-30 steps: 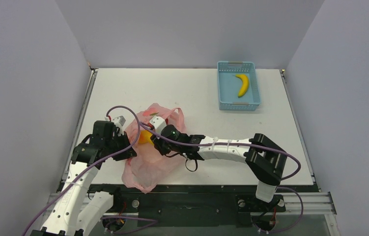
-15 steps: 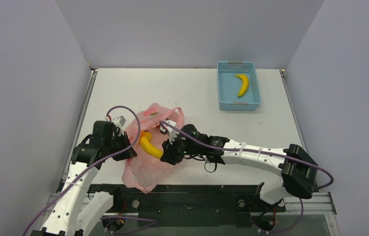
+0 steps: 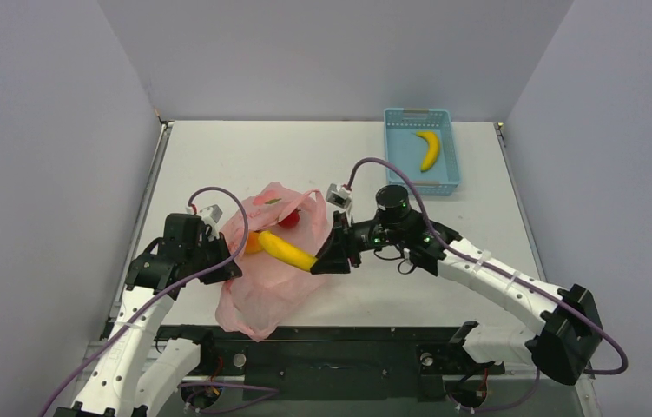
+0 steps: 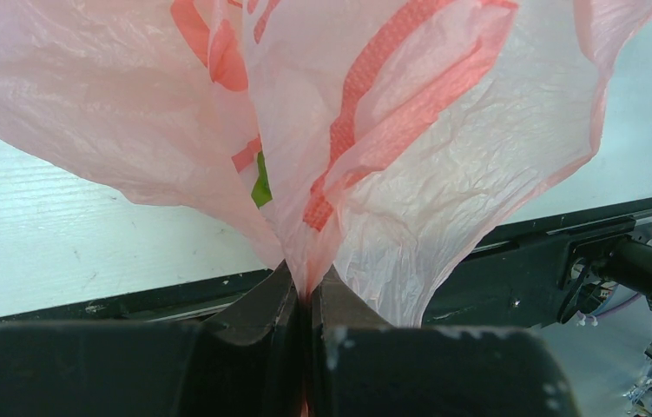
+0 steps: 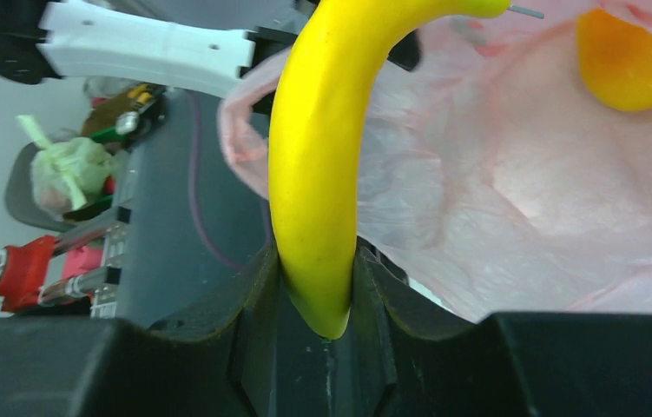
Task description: Take the fake fruits out of the plastic bag
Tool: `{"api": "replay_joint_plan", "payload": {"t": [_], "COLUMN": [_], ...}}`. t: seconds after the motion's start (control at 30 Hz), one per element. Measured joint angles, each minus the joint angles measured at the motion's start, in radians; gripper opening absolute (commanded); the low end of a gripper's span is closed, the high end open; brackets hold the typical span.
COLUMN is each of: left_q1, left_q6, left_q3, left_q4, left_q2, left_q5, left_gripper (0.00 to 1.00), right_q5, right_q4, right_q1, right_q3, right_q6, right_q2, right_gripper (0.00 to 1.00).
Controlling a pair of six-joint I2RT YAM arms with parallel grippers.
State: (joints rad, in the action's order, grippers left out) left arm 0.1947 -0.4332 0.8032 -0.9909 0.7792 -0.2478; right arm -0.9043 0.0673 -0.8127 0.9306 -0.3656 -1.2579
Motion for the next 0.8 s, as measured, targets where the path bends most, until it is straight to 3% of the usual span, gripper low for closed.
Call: {"api": "replay_joint_plan", "payload": {"t": [0.2,0.33,0.57,0.8], "left_q1": [0.0,0.0,0.0,0.001], "left_q6": [0.0,0.0,0.0,0.0], "left_q3": [0.0,0.0,0.0,0.0], "left_q4": [0.0,0.0,0.0,0.0], "left_q2": [0.003,0.003,0.003,-0.006], "left_q5": [0.0,0.0,0.0,0.0], "left_gripper": [0.01,0.02,0.01,0.01], "right_q5": [-0.196,-0.17,0.257,0.734], "right_q4": [-0.041,-0.048,0.062,0.305], "right_q1": [0.115,0.247,0.496,0.524], "right_q3": [0.0,0.006,0.135,0.451], "right_q6": [-0.071,-0.093,-0.09,0.02], "right_q2": [0.121,0.185,0.124,-0.209], "right_gripper": [0.0,0.0,0.0,0.0]}}
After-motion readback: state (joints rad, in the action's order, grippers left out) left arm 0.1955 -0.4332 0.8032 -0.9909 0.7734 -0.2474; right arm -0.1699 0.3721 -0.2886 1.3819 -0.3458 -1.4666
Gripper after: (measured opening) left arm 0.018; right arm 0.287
